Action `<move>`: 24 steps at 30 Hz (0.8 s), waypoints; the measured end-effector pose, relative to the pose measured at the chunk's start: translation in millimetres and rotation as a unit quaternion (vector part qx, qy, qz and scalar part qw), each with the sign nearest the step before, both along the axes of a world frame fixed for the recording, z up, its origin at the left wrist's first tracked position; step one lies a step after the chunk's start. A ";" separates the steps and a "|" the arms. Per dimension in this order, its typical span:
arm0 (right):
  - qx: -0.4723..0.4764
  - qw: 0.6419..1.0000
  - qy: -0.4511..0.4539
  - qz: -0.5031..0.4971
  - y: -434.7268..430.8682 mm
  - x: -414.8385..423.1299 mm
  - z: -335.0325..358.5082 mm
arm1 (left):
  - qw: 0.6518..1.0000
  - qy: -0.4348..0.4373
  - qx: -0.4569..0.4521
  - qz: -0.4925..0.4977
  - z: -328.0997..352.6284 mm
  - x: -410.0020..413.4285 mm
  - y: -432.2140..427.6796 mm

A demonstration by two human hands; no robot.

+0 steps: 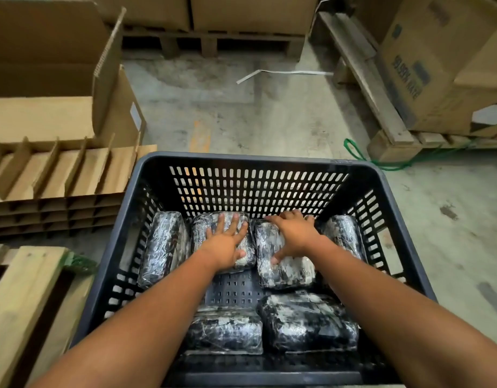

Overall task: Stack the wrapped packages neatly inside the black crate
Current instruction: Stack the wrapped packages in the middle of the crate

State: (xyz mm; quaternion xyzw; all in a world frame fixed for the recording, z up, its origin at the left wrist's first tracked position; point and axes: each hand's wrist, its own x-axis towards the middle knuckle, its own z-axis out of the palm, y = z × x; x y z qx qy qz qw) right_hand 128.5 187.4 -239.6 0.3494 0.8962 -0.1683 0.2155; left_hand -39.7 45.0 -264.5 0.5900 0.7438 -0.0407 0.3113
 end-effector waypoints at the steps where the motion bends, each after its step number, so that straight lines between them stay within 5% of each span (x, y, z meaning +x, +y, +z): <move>1: 0.006 1.000 -0.001 -0.001 -3.3 2.8 2.2 | 1.000 0.013 0.010 -0.008 -2.7 -1.3 -2.6; 14: -0.004 0.998 0.064 0.019 -25.8 -6.3 47.6 | 0.999 0.019 0.037 -0.008 -8.2 -4.8 -1.4; 19: 0.038 0.991 0.098 0.082 -26.8 1.8 68.3 | 0.992 -0.076 0.084 0.047 -4.4 -13.5 -4.1; 24: 0.071 0.977 0.180 0.086 -14.3 27.3 92.0 | 0.946 -0.224 0.155 0.175 3.0 -4.3 7.1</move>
